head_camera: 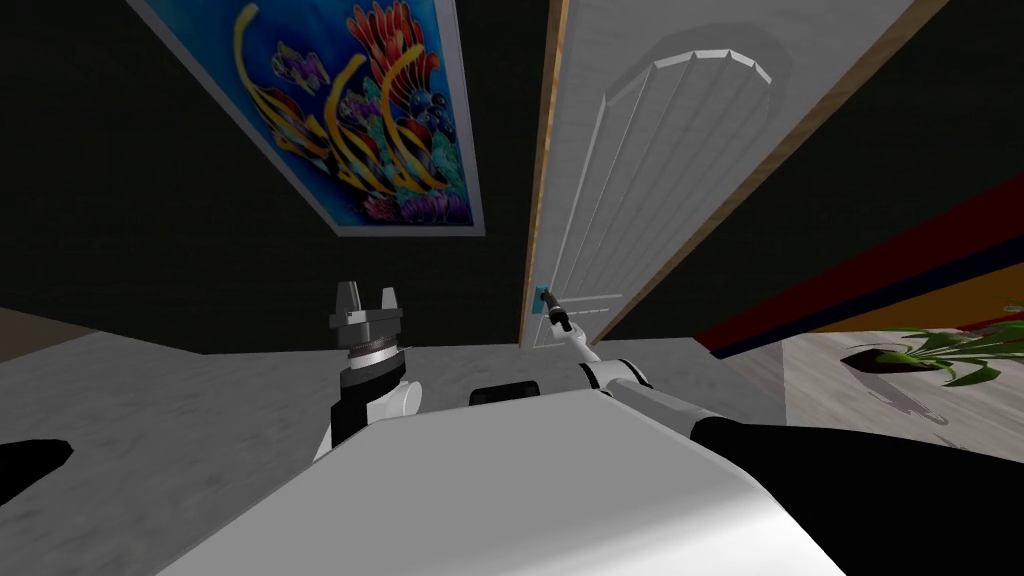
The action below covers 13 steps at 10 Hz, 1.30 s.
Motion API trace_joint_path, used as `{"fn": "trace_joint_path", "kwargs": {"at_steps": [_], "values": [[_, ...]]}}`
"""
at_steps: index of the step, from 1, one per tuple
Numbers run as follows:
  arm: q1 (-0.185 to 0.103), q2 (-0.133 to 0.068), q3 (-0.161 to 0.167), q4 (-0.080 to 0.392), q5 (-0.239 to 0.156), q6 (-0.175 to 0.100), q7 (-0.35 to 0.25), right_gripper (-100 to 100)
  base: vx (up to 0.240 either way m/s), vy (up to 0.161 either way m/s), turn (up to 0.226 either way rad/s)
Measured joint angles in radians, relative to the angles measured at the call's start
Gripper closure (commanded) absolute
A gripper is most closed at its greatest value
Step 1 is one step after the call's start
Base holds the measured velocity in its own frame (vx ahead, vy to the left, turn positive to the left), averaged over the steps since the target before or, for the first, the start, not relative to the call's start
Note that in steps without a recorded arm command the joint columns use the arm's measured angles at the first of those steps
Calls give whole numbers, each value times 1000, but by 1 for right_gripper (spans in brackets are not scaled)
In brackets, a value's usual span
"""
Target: Pull the door open
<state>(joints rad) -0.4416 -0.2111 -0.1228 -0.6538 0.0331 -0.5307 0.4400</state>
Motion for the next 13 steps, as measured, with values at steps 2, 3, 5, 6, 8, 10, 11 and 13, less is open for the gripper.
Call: {"fn": "trace_joint_path", "kwargs": {"at_steps": [2, 3, 5, 6, 8, 10, 11, 13], "values": [[18, 0, 4, -37, -23, 19, -49, 100, -39, -30, 69], [4, -3, 5, -7, -31, 6, -68, 100, -40, -24, 67], [10, -7, 7, -10, -66, 3, -120, 100, -52, -36, 92], [10, -10, 11, -10, -76, 4, -145, 100, -52, -28, 44], [24, -7, 13, -30, -99, 9, -189, 100, -31, -22, 52], [23, -11, 16, -26, -123, 12, -232, 100, -32, -24, 70], [16, -14, 17, -13, -138, 8, -256, 100, -61, -46, 140], [24, -14, 20, -31, -169, 18, -305, 100, -42, -30, 53]]}}
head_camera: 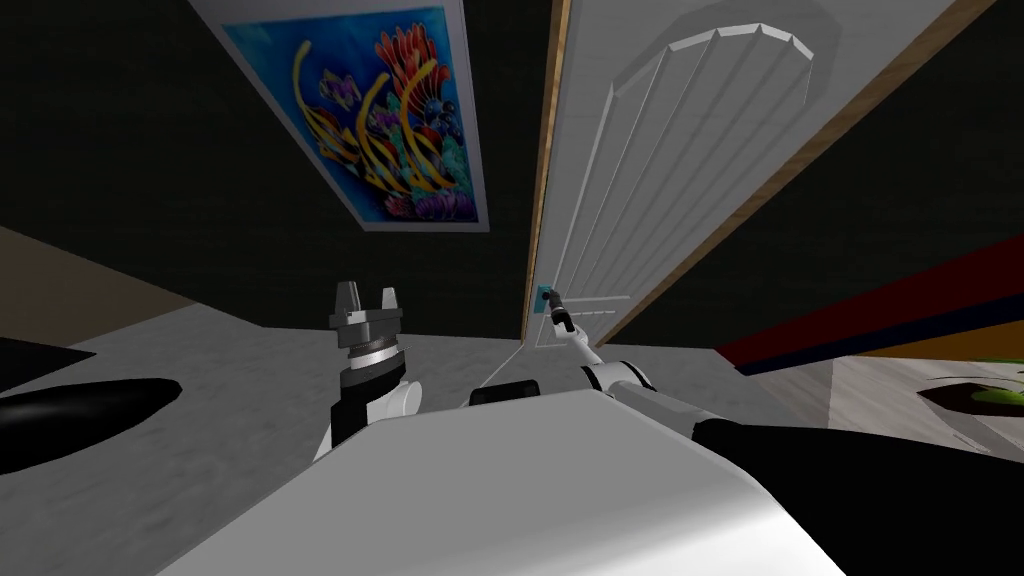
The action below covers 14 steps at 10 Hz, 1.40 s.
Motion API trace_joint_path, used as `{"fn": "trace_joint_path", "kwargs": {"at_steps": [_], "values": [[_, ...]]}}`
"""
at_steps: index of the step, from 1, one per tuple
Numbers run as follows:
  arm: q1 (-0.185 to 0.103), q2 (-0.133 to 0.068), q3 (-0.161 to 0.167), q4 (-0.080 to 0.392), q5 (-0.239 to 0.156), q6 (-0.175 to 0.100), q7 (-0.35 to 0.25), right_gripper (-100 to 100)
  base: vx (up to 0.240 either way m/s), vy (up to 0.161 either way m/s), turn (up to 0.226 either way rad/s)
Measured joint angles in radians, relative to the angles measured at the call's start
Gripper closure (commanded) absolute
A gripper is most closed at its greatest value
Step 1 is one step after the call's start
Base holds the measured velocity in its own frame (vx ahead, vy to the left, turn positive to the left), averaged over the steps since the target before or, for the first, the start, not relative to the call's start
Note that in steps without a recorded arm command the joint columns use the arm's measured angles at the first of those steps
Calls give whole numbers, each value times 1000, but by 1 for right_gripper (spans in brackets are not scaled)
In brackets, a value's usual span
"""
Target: Pull the door open
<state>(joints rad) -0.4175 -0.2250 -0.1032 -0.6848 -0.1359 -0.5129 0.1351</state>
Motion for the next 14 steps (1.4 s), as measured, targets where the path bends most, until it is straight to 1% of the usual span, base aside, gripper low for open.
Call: {"fn": "trace_joint_path", "kwargs": {"at_steps": [1, 3, 4, 6, 7, 8, 10, 11, 12, 13, 14], "values": [[-7, -3, 3, 15, -16, -6, -27, 100, -26, -14, 32], [1, -7, 7, 11, -40, -8, -73, 100, -42, -22, 64], [-2, -7, 7, 16, -48, -9, -91, 100, -40, -27, 76], [19, -7, 12, -17, -71, 5, -134, 100, -28, -18, 33], [14, -10, 15, -5, -86, 1, -160, 100, -53, -41, 141], [16, -11, 15, -5, -108, 0, -186, 100, -46, -36, 76], [3, -12, 18, 20, -134, -10, -235, 100, -35, -28, 64], [16, -8, 18, -3, -143, -2, -250, 100, -36, -17, 90], [15, -13, 22, 3, -158, -4, -275, 100, -29, -15, 38], [4, -18, 27, 25, -166, -12, -302, 100, -15, -5, -6], [-3, -20, 29, 34, -168, -13, -313, 100, -11, -5, -15]]}}
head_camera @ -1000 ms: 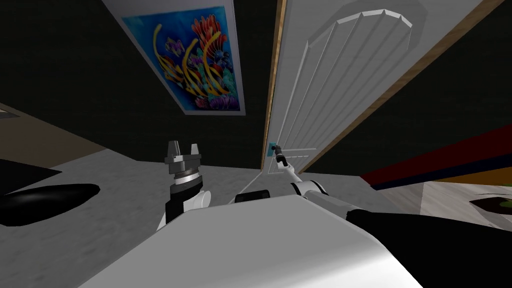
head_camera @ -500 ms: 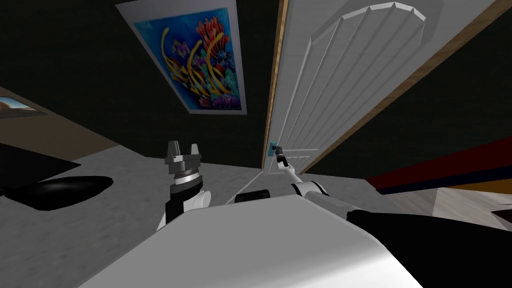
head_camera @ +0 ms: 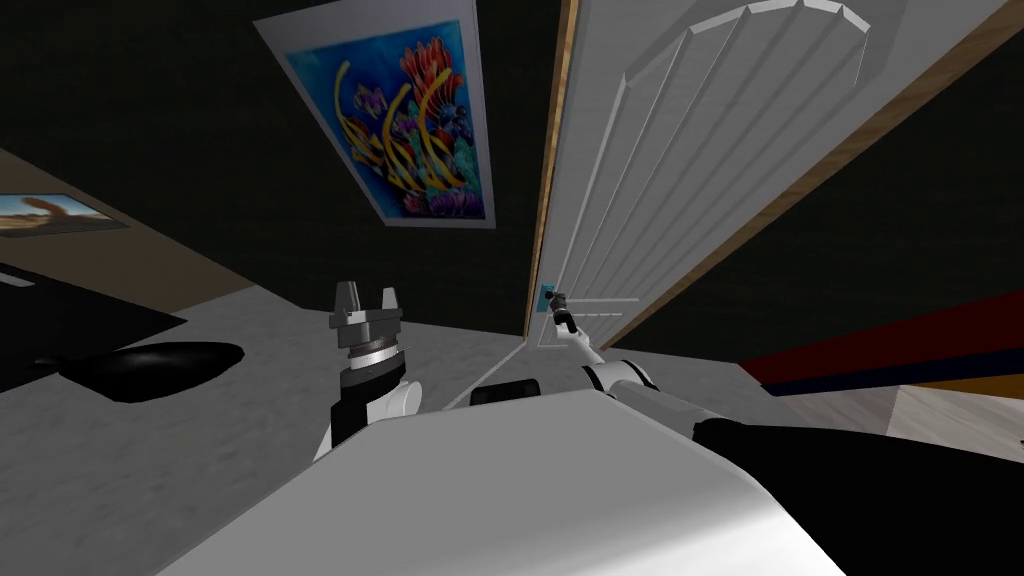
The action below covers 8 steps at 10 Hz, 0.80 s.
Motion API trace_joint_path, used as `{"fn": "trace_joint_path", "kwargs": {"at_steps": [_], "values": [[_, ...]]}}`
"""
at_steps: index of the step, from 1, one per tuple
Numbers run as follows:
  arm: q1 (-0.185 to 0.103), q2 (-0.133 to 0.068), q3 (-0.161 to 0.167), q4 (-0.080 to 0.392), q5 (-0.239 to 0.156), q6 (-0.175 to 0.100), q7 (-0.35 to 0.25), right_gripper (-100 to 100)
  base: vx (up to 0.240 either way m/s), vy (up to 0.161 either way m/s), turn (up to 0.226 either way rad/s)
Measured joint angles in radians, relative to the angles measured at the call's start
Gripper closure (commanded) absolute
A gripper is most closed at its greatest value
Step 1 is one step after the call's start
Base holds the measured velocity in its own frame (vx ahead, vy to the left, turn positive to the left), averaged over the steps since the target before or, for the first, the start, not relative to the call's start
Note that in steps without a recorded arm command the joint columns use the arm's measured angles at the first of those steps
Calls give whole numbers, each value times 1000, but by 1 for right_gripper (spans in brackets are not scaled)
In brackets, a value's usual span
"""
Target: Pull the door open
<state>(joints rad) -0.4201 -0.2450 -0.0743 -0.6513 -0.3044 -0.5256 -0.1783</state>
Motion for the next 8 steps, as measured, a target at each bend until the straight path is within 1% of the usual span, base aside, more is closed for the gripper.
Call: {"fn": "trace_joint_path", "kwargs": {"at_steps": [1, 2, 3, 5, 6, 7, 8], "values": [[16, 7, -6, -34, -2, 15, 8, 100, -22, -13, 74], [16, 5, -4, -28, -14, 12, -9, 100, -23, -9, 35], [21, 4, 0, -29, -21, 8, -29, -100, -45, -36, 34], [32, 3, -6, -40, -53, 13, -72, -100, -83, -46, 52], [26, 0, -8, -40, -69, 8, -98, -100, -95, -47, 70], [19, 3, -7, -31, -86, 0, -126, -100, -106, -23, 176], [29, 12, -1, -44, -104, 4, -157, -100, -117, -11, 135]]}}
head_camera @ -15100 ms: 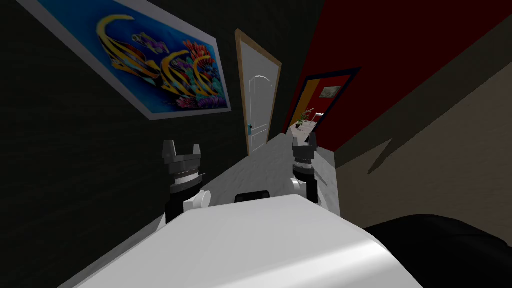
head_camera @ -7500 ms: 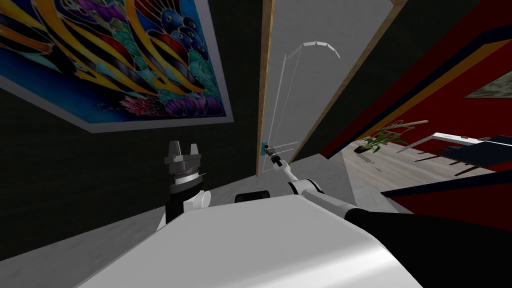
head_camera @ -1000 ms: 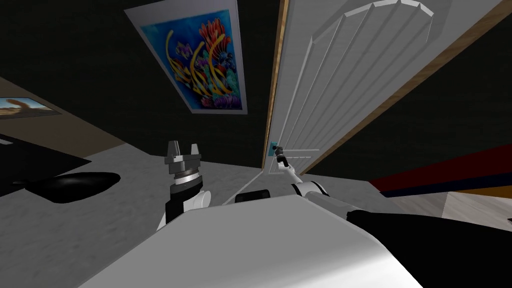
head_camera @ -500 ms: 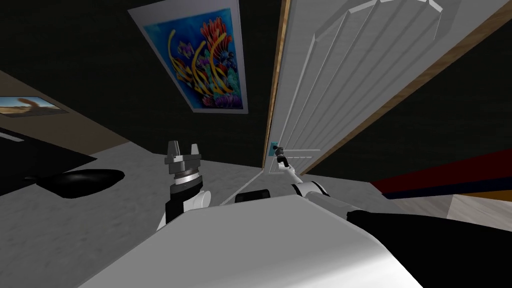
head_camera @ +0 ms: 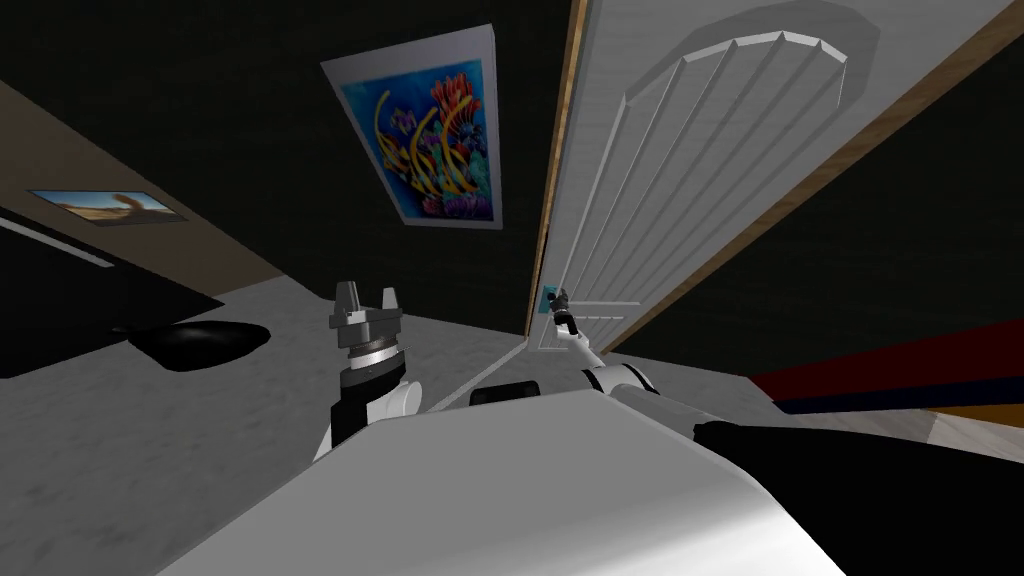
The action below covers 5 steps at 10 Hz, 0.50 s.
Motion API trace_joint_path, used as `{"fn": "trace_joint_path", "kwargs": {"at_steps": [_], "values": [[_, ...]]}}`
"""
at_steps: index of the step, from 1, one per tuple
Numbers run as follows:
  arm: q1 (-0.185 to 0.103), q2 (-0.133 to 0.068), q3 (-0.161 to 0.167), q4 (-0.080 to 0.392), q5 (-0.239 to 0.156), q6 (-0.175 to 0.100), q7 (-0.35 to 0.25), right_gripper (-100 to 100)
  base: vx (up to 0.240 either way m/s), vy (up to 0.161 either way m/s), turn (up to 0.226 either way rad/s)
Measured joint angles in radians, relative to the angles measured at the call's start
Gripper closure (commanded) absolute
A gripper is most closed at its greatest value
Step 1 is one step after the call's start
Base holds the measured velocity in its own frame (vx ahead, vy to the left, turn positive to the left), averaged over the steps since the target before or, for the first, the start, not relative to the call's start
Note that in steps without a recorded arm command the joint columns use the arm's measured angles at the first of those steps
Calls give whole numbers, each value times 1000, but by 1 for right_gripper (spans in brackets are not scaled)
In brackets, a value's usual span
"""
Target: Pull the door open
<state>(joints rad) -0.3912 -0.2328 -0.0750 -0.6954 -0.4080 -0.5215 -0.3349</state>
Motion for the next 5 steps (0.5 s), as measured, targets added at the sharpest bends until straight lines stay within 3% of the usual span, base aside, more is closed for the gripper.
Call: {"fn": "trace_joint_path", "kwargs": {"at_steps": [3, 5], "values": [[1, 27, 6, -20, -65, 4, -90, -100, -86, -26, 84], [5, 35, 6, -32, -93, 7, -138, -100, -62, -42, 91]]}}
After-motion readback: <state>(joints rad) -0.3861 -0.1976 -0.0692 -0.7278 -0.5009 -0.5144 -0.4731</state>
